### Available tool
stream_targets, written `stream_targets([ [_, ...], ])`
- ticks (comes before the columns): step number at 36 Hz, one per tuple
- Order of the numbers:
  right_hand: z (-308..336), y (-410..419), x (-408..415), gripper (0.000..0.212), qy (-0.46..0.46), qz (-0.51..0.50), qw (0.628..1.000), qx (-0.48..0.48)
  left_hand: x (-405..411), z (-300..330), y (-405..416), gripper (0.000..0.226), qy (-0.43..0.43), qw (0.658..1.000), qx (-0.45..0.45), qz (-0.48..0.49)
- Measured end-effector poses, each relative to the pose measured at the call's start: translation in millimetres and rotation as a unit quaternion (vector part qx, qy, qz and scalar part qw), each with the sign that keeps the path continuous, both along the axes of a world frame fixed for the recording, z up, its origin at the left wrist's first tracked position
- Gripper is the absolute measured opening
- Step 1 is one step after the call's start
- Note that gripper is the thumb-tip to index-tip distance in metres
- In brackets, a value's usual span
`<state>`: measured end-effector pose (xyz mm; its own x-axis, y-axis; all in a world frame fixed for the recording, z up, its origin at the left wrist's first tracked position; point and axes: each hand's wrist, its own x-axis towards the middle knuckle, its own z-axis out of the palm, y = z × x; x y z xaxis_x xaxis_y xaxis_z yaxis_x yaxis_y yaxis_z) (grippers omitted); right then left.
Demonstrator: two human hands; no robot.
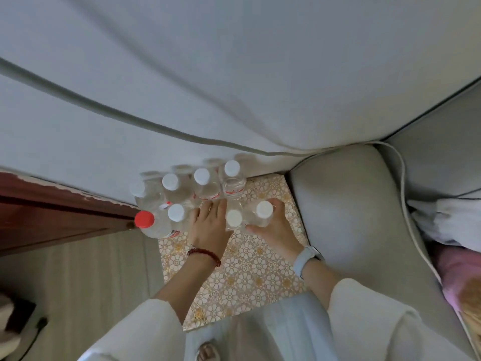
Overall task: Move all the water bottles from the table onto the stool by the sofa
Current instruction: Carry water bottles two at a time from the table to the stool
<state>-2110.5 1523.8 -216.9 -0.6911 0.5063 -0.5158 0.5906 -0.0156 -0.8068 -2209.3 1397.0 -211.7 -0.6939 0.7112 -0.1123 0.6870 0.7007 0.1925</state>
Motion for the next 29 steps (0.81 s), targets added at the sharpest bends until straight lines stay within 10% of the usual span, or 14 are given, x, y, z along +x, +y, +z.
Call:
stream_targets([
  [29, -2, -5, -47, 0.06, 0.032, 0.035, 0.994, 0.102, -23, 33, -12, 0.048, 0.074, 0.995, 0.067, -0.004],
])
